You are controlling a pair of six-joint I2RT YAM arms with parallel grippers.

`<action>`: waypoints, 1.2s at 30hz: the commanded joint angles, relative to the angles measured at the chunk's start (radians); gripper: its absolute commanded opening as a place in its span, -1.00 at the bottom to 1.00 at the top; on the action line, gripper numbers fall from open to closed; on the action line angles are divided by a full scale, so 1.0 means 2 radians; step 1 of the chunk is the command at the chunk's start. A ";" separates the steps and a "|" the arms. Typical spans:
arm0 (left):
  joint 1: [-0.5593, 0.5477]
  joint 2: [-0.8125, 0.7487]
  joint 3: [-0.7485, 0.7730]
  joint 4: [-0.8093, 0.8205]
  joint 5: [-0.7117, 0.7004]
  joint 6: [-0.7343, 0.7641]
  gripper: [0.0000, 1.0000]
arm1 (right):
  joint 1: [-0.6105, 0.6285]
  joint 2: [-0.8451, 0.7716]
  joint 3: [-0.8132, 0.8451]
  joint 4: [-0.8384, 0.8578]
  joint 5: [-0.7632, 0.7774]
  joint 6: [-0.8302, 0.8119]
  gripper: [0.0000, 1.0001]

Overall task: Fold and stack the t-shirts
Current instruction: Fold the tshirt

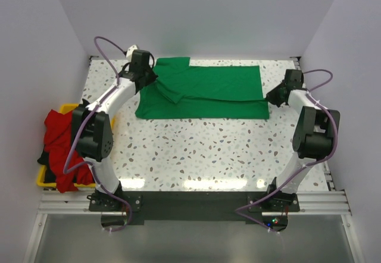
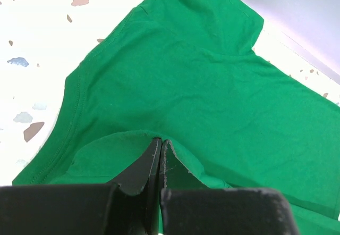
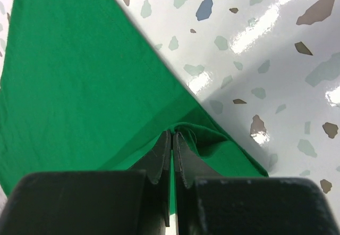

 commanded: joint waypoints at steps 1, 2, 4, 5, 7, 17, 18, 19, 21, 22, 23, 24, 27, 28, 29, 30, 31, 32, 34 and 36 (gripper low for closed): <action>0.006 0.005 0.022 0.008 0.001 0.013 -1.00 | -0.003 0.016 0.024 0.013 -0.012 0.000 -1.00; 0.007 0.007 0.023 0.008 0.003 0.014 -1.00 | -0.003 0.019 0.026 0.014 -0.013 -0.002 -1.00; 0.008 0.012 0.026 0.008 0.003 0.013 -1.00 | -0.003 0.027 0.032 0.016 -0.017 -0.003 -1.00; 0.008 0.014 0.027 0.008 0.004 0.015 -1.00 | -0.003 0.034 0.037 0.016 -0.018 -0.005 -1.00; 0.010 0.020 0.028 0.008 0.003 0.015 -1.00 | -0.004 0.040 0.043 0.018 -0.025 -0.010 -1.00; 0.029 0.004 0.002 0.032 0.025 0.031 0.23 | -0.002 0.055 0.105 -0.030 -0.038 -0.055 -0.15; 0.030 -0.016 -0.019 0.040 0.026 0.028 0.26 | -0.002 0.046 0.106 -0.035 -0.035 -0.060 -0.10; 0.030 -0.027 -0.031 0.043 0.030 0.025 0.27 | -0.002 0.039 0.106 -0.043 -0.033 -0.066 -0.03; 0.030 -0.048 -0.074 0.047 0.030 0.005 0.28 | -0.002 0.025 0.092 -0.060 -0.026 -0.071 0.03; 0.030 -0.068 -0.091 0.050 0.031 -0.005 0.28 | -0.002 0.005 0.080 -0.060 -0.026 -0.071 0.03; 0.029 -0.078 -0.111 0.057 0.036 -0.012 0.26 | -0.002 -0.006 0.066 -0.051 -0.029 -0.070 0.03; 0.030 -0.093 -0.150 0.076 0.039 -0.027 0.18 | -0.001 -0.019 0.034 -0.043 -0.034 -0.066 0.02; 0.029 -0.108 -0.212 0.124 0.051 -0.048 0.06 | 0.005 -0.056 -0.029 -0.007 -0.046 -0.050 0.00; 0.030 -0.108 -0.222 0.134 0.061 -0.051 0.03 | 0.011 -0.061 -0.040 0.001 -0.047 -0.050 0.00; 0.030 -0.106 -0.232 0.143 0.066 -0.054 -0.01 | 0.015 -0.063 -0.049 0.006 -0.045 -0.050 -0.01; 0.030 -0.098 -0.235 0.154 0.069 -0.055 -0.08 | 0.018 -0.061 -0.049 0.006 -0.044 -0.052 -0.02; 0.030 -0.094 -0.238 0.159 0.074 -0.055 -0.13 | 0.022 -0.056 -0.048 0.006 -0.051 -0.053 -0.02; 0.029 -0.090 -0.242 0.181 0.077 -0.056 -0.17 | 0.024 -0.052 -0.049 0.011 -0.054 -0.053 -0.02; 0.030 -0.081 -0.245 0.192 0.081 -0.056 -0.24 | 0.028 -0.048 -0.050 0.028 -0.056 -0.050 -0.03; 0.030 -0.074 -0.248 0.214 0.084 -0.053 -0.29 | 0.029 -0.042 -0.050 0.042 -0.060 -0.049 -0.03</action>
